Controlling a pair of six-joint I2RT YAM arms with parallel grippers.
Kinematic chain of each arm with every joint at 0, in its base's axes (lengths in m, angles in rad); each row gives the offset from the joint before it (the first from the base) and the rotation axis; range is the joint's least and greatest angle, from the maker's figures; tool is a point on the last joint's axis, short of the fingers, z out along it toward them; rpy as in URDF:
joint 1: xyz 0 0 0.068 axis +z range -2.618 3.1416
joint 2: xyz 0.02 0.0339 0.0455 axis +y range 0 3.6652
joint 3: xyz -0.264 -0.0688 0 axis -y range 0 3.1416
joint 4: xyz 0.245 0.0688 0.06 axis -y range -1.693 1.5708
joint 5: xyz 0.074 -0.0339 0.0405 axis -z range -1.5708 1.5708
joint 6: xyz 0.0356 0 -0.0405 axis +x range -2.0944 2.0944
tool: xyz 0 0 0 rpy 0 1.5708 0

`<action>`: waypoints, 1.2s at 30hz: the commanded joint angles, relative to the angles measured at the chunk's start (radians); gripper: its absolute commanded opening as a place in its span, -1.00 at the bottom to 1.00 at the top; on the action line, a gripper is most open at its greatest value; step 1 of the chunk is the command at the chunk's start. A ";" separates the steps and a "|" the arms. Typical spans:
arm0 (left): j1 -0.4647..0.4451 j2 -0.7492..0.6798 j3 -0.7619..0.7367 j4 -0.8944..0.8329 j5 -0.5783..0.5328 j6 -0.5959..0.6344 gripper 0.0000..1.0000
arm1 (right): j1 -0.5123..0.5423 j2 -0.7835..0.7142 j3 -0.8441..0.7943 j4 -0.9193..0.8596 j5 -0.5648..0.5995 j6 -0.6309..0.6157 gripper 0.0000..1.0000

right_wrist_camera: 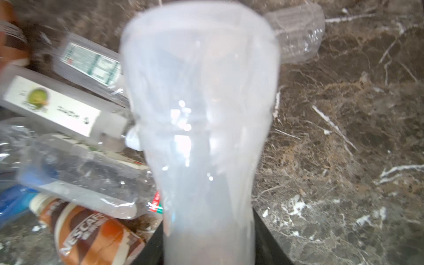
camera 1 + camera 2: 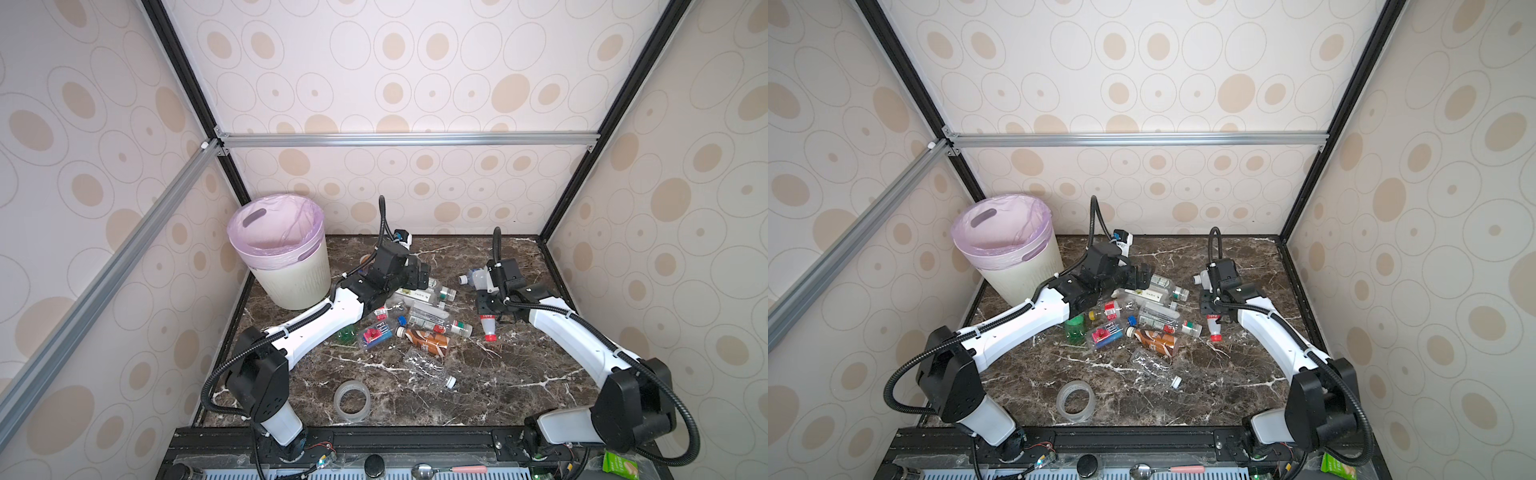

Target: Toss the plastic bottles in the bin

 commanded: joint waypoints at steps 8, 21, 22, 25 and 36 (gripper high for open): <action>0.063 -0.056 0.040 0.117 0.299 -0.144 0.98 | 0.210 -0.016 0.089 0.197 -0.070 -0.077 -0.11; 0.119 -0.103 -0.062 0.231 0.421 -0.264 0.98 | 0.307 0.054 0.168 0.289 -0.102 -0.046 -0.13; 0.121 -0.101 -0.067 0.236 0.424 -0.269 0.97 | 0.310 0.056 0.168 0.293 -0.102 -0.045 -0.13; 0.125 -0.094 -0.072 0.243 0.431 -0.278 0.92 | 0.320 0.056 0.165 0.305 -0.103 -0.031 -0.13; 0.127 -0.062 -0.083 0.297 0.465 -0.318 0.61 | 0.329 0.055 0.157 0.354 -0.142 0.005 -0.12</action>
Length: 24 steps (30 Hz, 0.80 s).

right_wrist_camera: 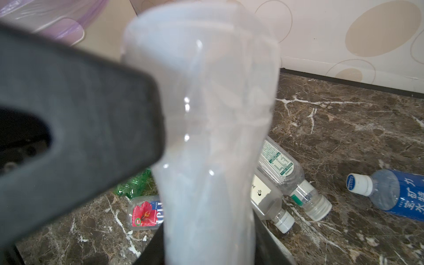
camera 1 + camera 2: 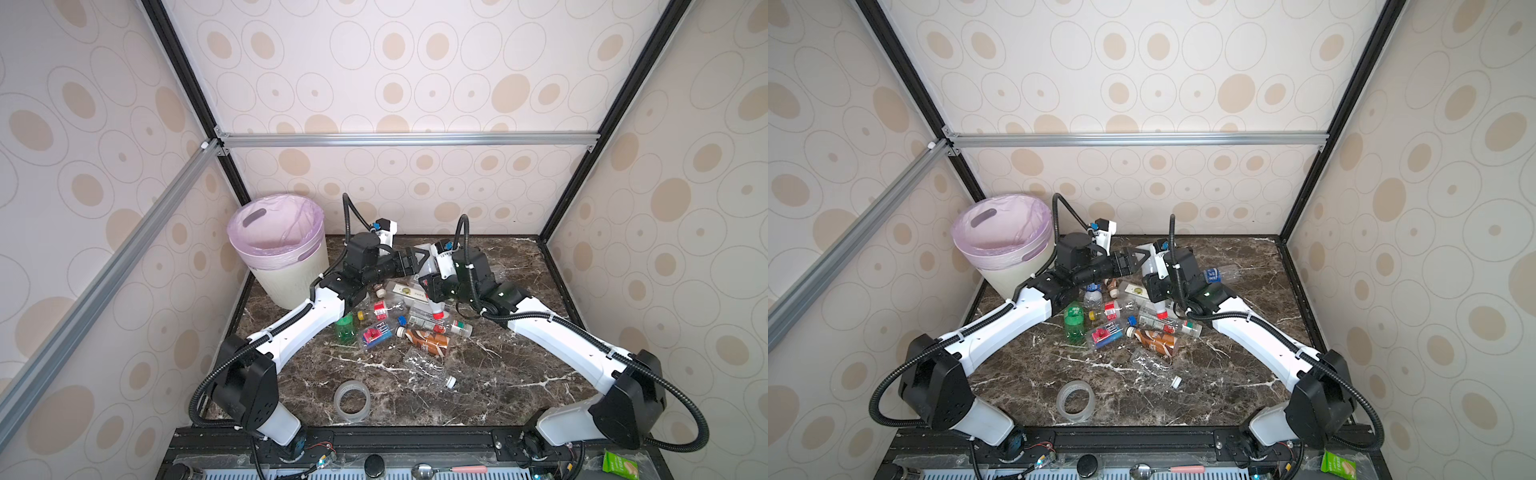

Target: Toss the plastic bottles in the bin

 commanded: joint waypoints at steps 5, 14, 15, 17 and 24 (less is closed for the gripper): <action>0.005 0.028 0.003 0.056 0.029 -0.030 0.59 | 0.024 0.016 0.018 0.060 -0.047 0.027 -0.10; 0.007 0.039 0.012 0.044 0.015 -0.027 0.17 | 0.034 0.025 0.015 0.071 -0.052 0.033 -0.08; 0.007 0.040 0.011 0.044 0.014 -0.024 0.09 | 0.035 0.025 0.014 0.074 -0.052 0.034 -0.07; 0.008 0.040 0.009 0.045 0.010 -0.021 -0.10 | 0.035 0.024 0.014 0.074 -0.053 0.035 -0.02; 0.024 0.045 0.014 0.030 0.007 -0.012 -0.35 | 0.033 0.005 0.006 0.060 -0.013 0.031 0.29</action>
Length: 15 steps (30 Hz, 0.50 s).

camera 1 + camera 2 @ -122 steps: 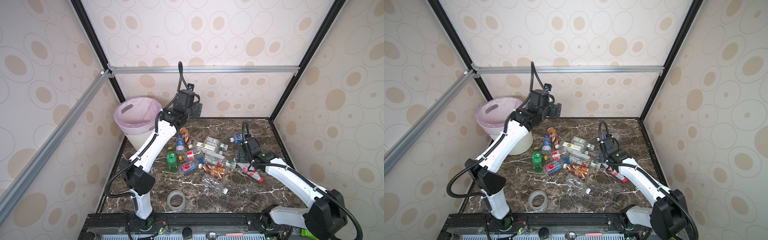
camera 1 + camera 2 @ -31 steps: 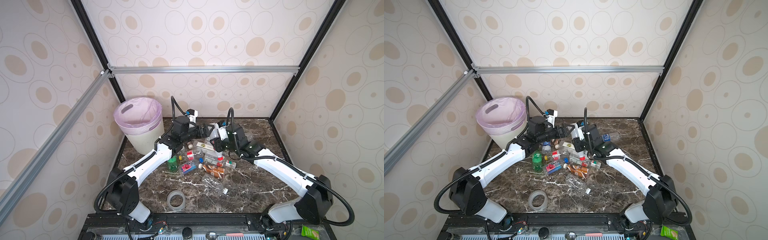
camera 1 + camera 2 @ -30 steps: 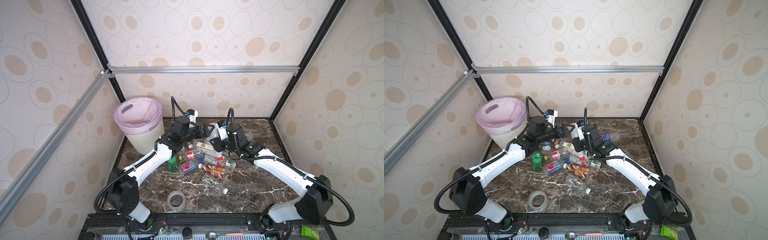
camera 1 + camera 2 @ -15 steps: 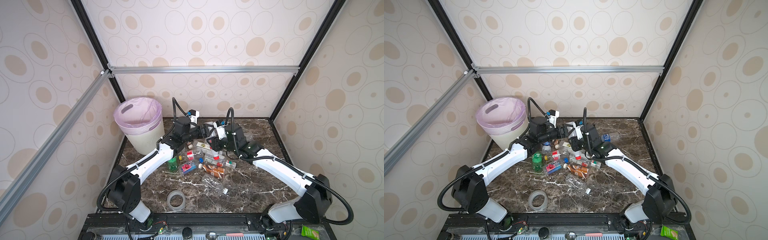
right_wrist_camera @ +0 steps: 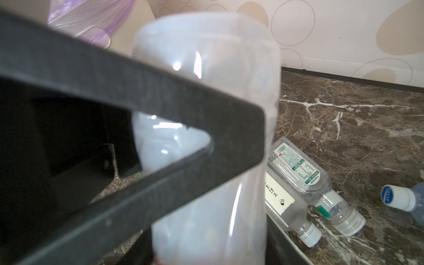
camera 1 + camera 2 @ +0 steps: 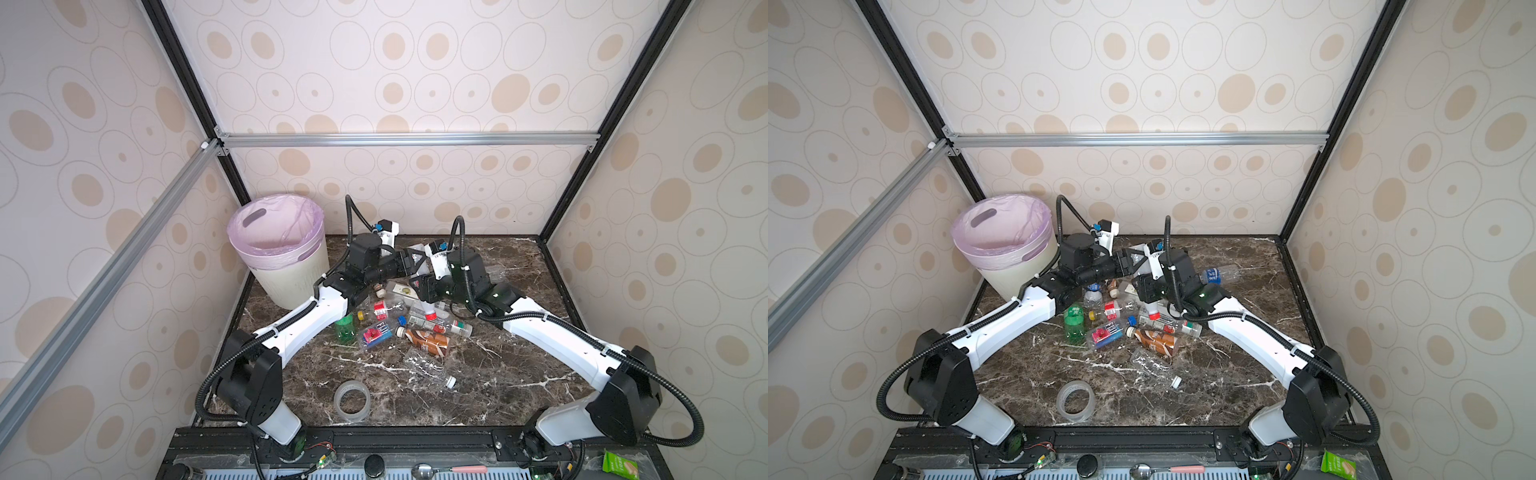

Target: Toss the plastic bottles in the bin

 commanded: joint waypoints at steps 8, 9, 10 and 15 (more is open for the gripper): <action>0.070 -0.004 0.015 -0.032 -0.016 0.024 -0.34 | 0.009 -0.046 -0.018 -0.009 0.041 -0.004 0.63; 0.075 -0.006 0.016 -0.037 -0.019 0.030 -0.34 | 0.008 -0.052 -0.024 -0.006 0.040 -0.005 0.68; 0.078 -0.007 0.016 -0.042 -0.022 0.033 -0.34 | 0.009 -0.055 -0.027 -0.006 0.037 -0.005 0.72; 0.097 -0.013 0.035 -0.088 -0.053 0.072 -0.34 | 0.008 -0.082 -0.040 -0.021 0.031 -0.005 0.94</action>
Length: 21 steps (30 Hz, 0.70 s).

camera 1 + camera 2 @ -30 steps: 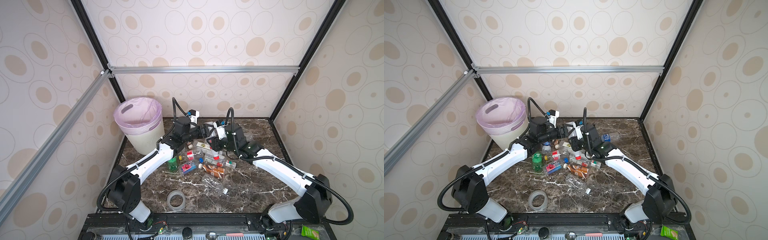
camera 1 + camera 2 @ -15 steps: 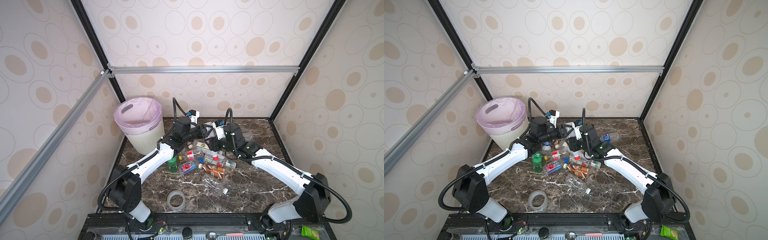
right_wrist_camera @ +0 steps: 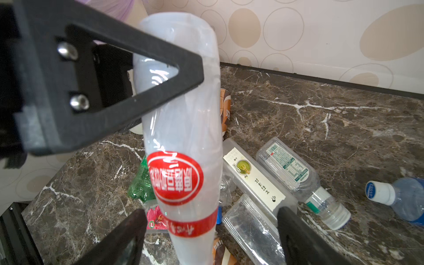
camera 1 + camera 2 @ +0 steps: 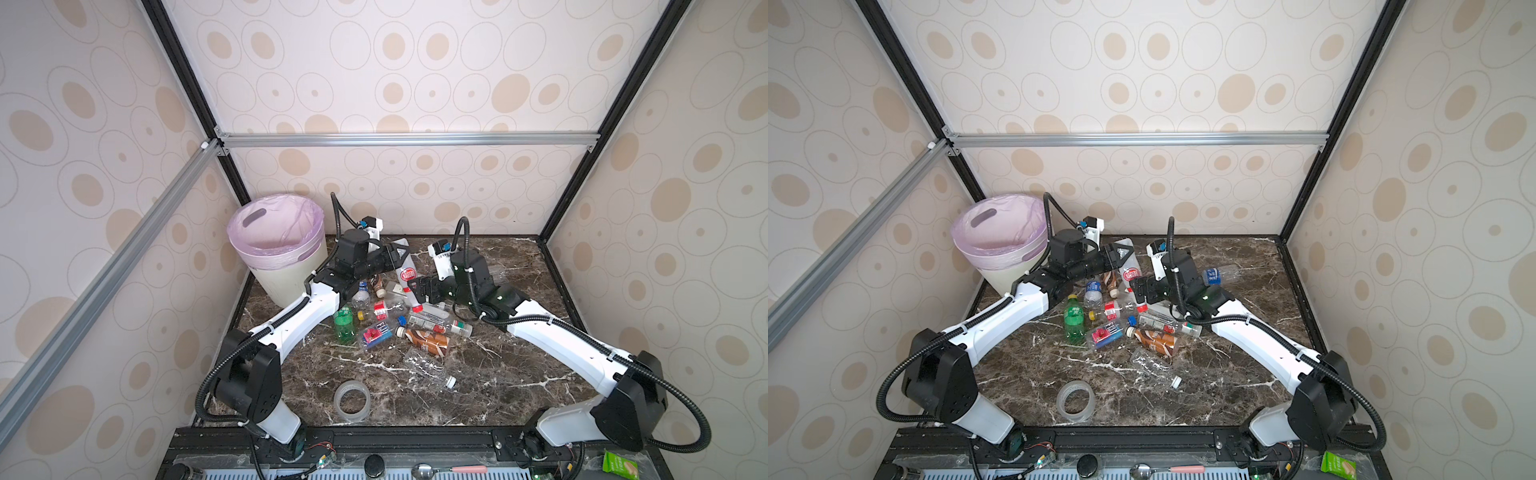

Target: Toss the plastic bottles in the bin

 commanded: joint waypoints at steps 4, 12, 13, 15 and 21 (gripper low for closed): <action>0.037 -0.024 0.093 -0.108 -0.091 0.114 -0.34 | 0.006 -0.073 -0.044 -0.006 0.004 -0.007 0.99; 0.082 -0.064 0.257 -0.202 -0.255 0.273 -0.34 | 0.016 -0.062 -0.010 -0.008 0.001 -0.016 0.99; 0.083 -0.069 0.281 -0.210 -0.285 0.300 -0.34 | 0.021 -0.057 0.003 -0.004 -0.003 -0.020 0.99; 0.084 -0.078 0.340 -0.230 -0.362 0.362 -0.33 | 0.045 -0.044 0.042 -0.001 -0.008 -0.042 0.99; 0.086 -0.121 0.439 -0.198 -0.574 0.574 -0.34 | 0.120 -0.010 0.148 0.070 -0.046 -0.107 0.99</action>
